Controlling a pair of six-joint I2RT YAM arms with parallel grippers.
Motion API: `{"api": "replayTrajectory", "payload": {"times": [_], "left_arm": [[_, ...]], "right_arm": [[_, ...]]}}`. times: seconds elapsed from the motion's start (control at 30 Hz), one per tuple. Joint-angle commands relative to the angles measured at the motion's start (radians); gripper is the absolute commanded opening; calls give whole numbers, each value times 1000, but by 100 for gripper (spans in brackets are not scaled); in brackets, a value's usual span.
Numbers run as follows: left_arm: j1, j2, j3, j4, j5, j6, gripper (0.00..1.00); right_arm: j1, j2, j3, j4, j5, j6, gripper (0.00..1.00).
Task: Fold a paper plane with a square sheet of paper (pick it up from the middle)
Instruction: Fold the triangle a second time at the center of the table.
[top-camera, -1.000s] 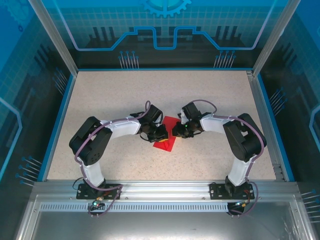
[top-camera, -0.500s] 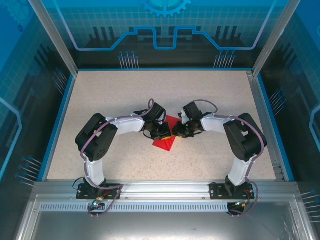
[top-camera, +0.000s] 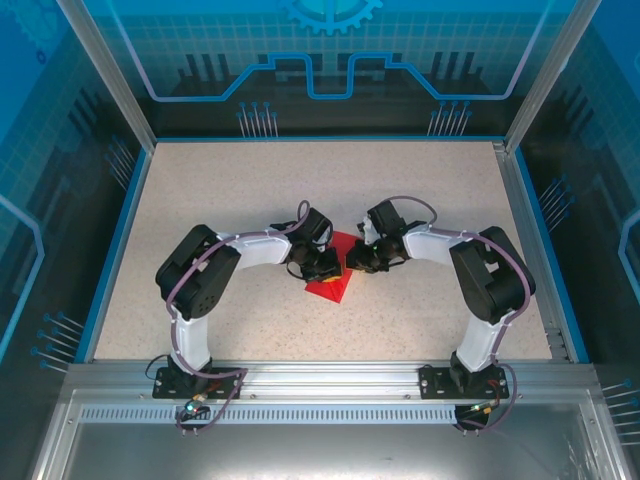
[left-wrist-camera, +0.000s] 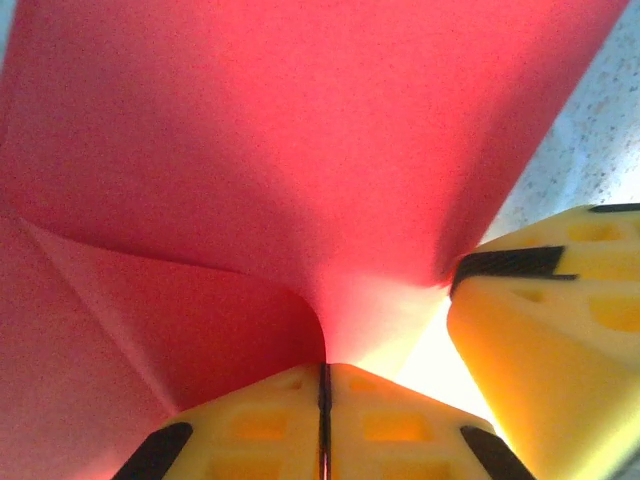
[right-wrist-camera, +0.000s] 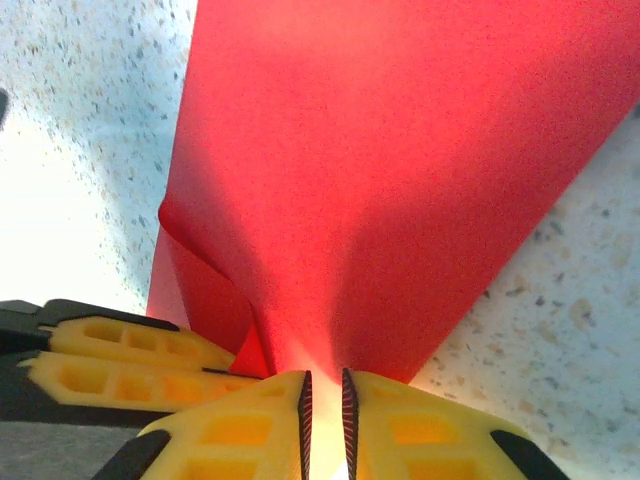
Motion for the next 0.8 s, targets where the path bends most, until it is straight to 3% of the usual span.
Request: {"api": "replayTrajectory", "payload": {"times": [0.0, 0.77], "left_arm": [[-7, 21, 12, -10, 17, 22, 10], [-7, 13, 57, -16, 27, 19, 10]], "right_arm": [[-20, -9, 36, -56, 36, -32, 18], [-22, 95, 93, -117, 75, -84, 18]]}}
